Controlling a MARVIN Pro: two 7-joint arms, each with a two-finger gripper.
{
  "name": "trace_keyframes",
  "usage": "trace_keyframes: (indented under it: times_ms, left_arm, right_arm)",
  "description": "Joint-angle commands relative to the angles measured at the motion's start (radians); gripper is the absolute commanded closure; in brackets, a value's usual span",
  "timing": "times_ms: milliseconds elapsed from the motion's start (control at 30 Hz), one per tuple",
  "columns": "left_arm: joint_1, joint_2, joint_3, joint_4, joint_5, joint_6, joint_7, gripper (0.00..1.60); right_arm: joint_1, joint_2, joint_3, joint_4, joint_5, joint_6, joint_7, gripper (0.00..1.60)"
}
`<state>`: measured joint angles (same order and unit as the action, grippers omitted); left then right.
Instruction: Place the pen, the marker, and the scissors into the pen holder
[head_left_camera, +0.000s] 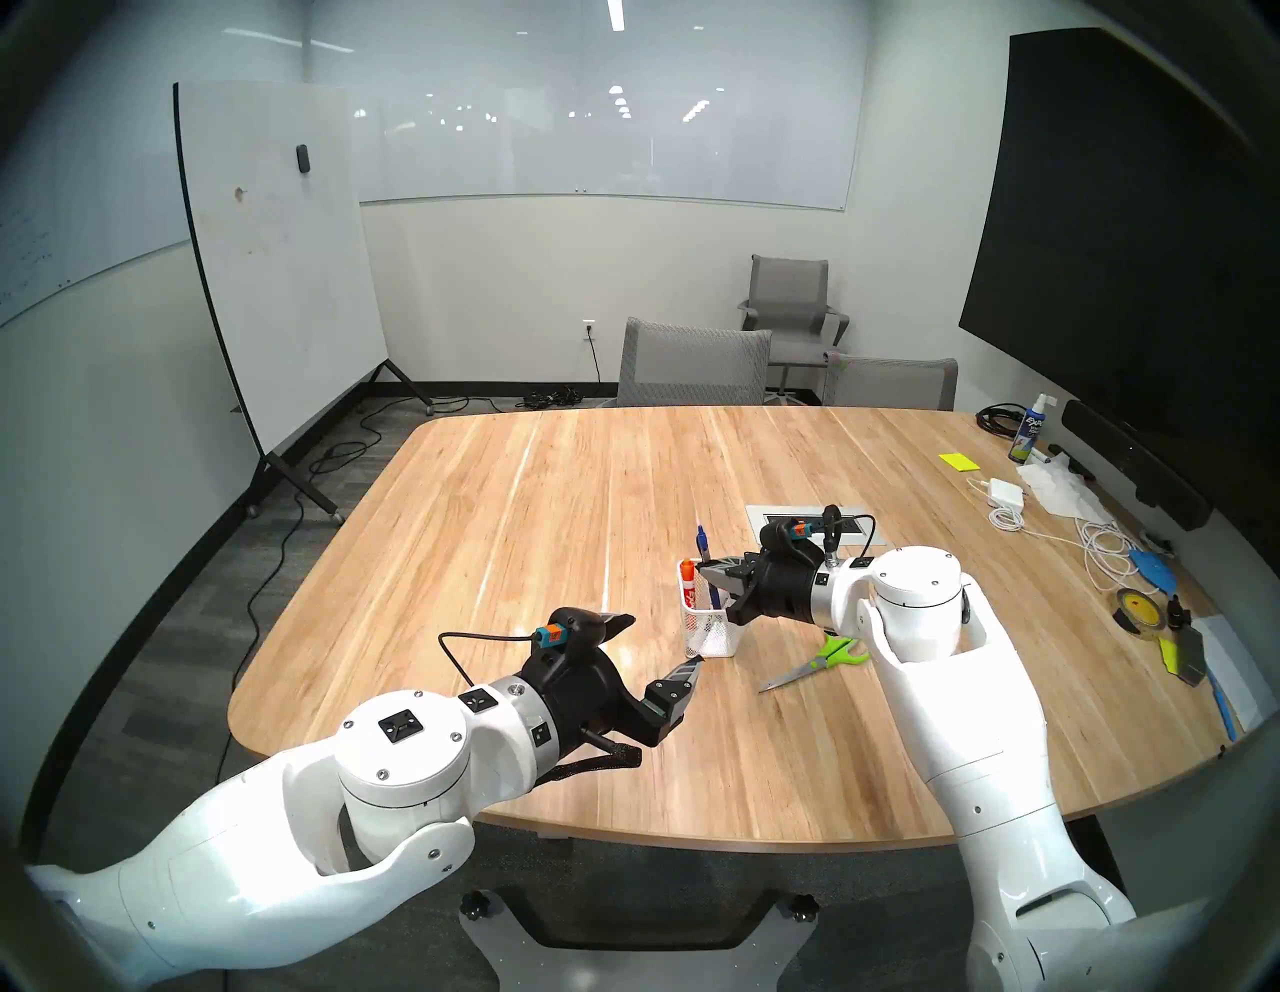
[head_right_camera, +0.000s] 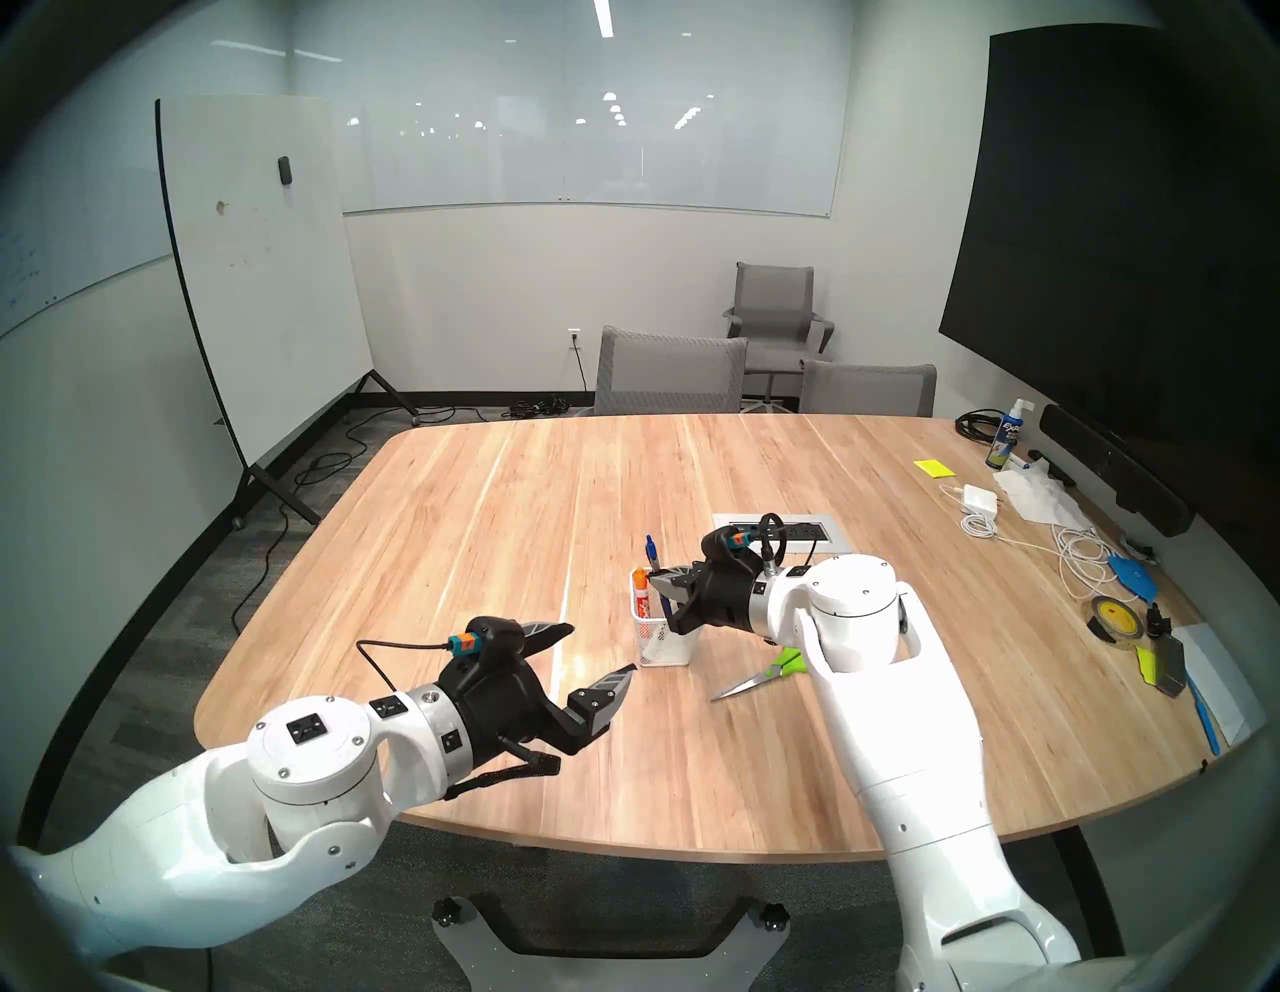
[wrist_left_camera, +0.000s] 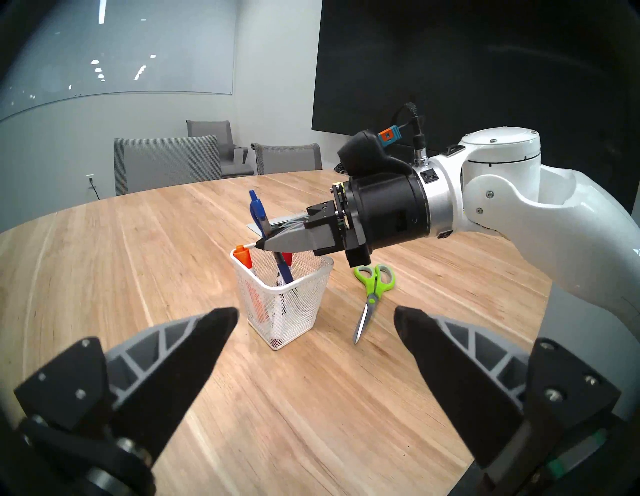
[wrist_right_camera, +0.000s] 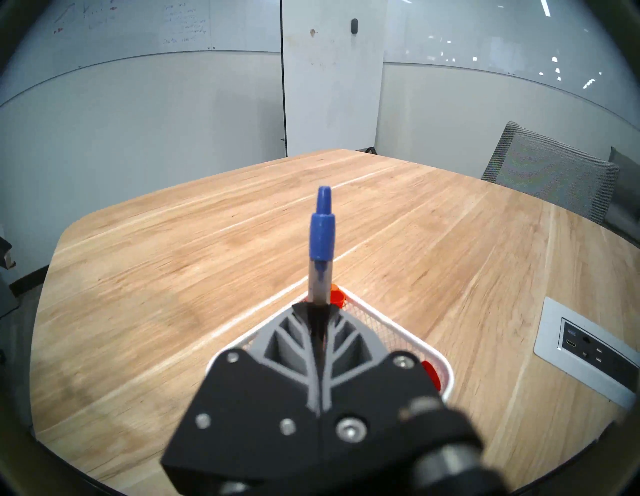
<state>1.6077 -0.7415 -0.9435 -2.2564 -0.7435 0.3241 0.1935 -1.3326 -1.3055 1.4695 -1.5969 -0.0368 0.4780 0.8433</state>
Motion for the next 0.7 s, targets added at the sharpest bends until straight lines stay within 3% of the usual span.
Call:
trace_keyframes:
  times_ms: [0, 367, 500, 533, 567, 600, 633, 667]
  left_arm:
    - [-0.006, -0.001, -0.009, -0.027, 0.001, -0.012, -0.004, 0.00]
    - [-0.008, -0.002, -0.010, -0.030, 0.003, -0.011, -0.005, 0.00]
    - [-0.009, -0.004, -0.010, -0.029, 0.003, -0.011, -0.005, 0.00]
    - [-0.010, -0.004, -0.010, -0.029, 0.003, -0.011, -0.005, 0.00]
    - [-0.010, -0.004, -0.009, -0.030, 0.003, -0.011, -0.005, 0.00]
    - [-0.010, -0.004, -0.009, -0.030, 0.003, -0.011, -0.005, 0.00]
    - [-0.010, -0.004, -0.009, -0.030, 0.004, -0.011, -0.005, 0.00]
    - [-0.010, -0.005, -0.009, -0.030, 0.004, -0.011, -0.004, 0.00]
  right_arm:
    - [0.010, -0.002, 0.004, -0.013, 0.009, -0.010, 0.008, 1.04]
    - [0.009, -0.001, 0.016, -0.020, 0.011, -0.008, 0.018, 0.90]
    - [0.011, -0.001, 0.020, -0.020, 0.010, -0.008, 0.023, 0.77]
    - [0.011, -0.001, 0.021, -0.020, 0.010, -0.008, 0.024, 0.48]
    - [0.011, 0.000, 0.022, -0.023, 0.011, -0.006, 0.027, 0.39]
    - [0.010, 0.000, 0.024, -0.026, 0.011, -0.004, 0.029, 0.19]
    - [0.009, 0.001, 0.025, -0.029, 0.011, -0.003, 0.031, 0.19]
    - [0.008, 0.001, 0.027, -0.030, 0.011, -0.002, 0.032, 0.00]
